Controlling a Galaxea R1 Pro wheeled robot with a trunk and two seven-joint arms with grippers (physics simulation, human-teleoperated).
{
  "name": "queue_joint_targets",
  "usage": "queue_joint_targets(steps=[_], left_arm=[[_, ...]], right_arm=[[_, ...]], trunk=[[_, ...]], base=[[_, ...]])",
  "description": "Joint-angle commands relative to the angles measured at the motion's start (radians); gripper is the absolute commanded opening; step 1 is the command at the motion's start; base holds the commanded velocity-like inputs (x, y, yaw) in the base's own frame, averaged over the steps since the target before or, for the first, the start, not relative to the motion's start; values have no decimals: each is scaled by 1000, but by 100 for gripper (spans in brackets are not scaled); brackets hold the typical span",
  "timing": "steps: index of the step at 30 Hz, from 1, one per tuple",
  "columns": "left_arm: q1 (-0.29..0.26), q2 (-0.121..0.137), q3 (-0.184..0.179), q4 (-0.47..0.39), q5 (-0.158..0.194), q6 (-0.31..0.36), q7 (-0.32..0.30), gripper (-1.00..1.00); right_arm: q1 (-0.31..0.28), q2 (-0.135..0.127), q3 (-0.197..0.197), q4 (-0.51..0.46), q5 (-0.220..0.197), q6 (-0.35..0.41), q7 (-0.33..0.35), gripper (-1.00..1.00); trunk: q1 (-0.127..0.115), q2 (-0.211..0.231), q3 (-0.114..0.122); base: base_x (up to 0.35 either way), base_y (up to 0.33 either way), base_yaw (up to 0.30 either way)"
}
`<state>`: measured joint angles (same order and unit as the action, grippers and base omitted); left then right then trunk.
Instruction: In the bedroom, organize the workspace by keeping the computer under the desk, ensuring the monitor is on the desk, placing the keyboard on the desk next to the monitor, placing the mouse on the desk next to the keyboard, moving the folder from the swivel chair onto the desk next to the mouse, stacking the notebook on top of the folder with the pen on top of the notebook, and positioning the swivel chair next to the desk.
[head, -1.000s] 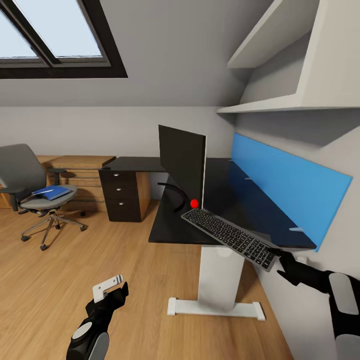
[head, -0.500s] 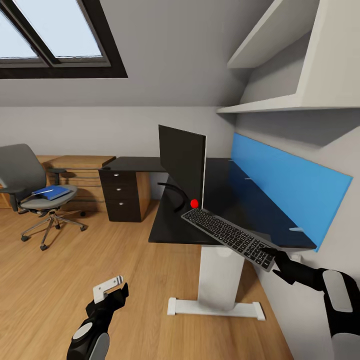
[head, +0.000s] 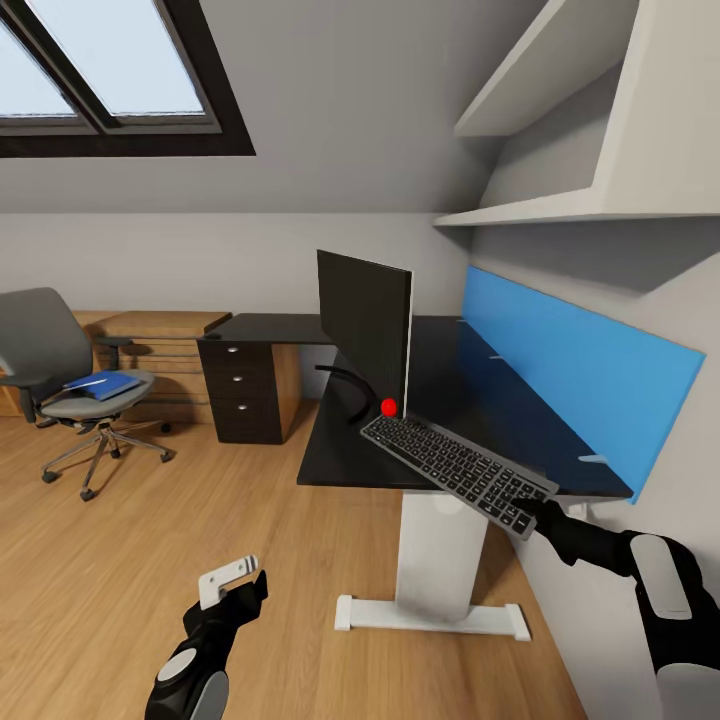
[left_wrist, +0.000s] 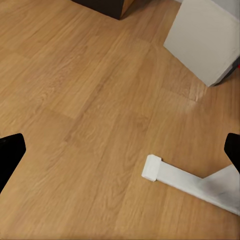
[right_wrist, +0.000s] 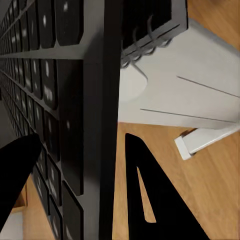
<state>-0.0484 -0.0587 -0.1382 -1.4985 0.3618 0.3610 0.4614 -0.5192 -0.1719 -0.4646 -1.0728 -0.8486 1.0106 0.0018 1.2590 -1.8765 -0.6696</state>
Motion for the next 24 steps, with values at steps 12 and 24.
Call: queue_joint_targets(steps=[12, 24], left_arm=[[-1, -1, -1, -1, 8, 1, 9, 100], [-1, 0, -1, -1, 9, 2, 8, 100]], right_arm=[[-1, 0, -2, 1, 6, 5, 0, -100], [-1, 0, -2, 2, 6, 4, 0, -100]], trunk=[[-23, 41, 18], [-23, 41, 18]], base=[[0, 0, 0], [0, 0, 0]])
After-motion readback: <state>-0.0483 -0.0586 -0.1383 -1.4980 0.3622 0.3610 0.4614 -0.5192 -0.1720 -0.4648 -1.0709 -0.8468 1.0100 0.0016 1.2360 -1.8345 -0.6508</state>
